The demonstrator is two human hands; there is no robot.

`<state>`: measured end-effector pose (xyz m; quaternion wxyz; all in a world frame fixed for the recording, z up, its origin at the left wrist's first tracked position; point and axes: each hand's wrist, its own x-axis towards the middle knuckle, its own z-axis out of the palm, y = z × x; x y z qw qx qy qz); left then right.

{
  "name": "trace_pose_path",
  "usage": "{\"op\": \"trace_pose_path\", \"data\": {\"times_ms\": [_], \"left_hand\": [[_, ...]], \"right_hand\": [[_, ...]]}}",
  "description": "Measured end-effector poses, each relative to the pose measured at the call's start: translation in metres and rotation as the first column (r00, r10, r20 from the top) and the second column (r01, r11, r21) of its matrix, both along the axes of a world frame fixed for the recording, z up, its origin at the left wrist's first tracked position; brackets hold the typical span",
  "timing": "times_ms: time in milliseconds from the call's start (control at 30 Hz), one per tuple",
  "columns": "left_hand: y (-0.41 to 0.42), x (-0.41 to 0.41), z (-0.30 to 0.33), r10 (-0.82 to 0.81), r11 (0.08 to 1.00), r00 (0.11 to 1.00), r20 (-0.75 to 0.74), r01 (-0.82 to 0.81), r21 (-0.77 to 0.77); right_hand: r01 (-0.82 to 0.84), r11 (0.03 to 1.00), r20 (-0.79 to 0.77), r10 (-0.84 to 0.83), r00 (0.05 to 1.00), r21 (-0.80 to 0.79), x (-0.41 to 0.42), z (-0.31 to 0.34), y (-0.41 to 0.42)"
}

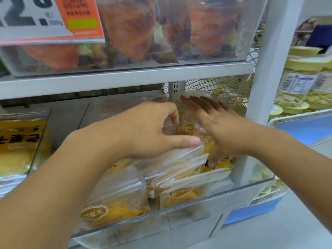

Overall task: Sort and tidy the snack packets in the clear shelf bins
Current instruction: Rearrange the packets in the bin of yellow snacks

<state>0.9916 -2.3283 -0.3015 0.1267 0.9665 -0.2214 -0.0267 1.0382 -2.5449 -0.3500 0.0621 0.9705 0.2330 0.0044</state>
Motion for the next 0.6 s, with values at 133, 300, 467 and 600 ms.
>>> {"op": "trace_pose_path", "data": {"times_ms": [133,300,467,600], "left_hand": [[-0.013,-0.023,-0.010,-0.022,0.963,0.996,-0.087,0.044,0.266],[-0.030,-0.033,-0.026,-0.029,0.941,0.998,-0.056,0.046,0.335],[-0.014,-0.020,-0.024,0.054,0.936,0.997,-0.046,-0.034,0.349],[0.006,-0.005,-0.016,0.139,0.952,0.983,-0.117,-0.100,0.288]], "right_hand": [[0.014,0.999,0.122,-0.009,0.993,-0.035,0.000,-0.004,0.004],[-0.054,0.997,0.357,0.068,0.932,-0.047,-0.001,-0.014,0.007],[0.020,1.000,0.149,-0.023,0.989,0.024,0.011,-0.003,0.007],[0.126,0.992,-0.045,-0.127,0.991,-0.022,0.029,0.007,0.009]]}}
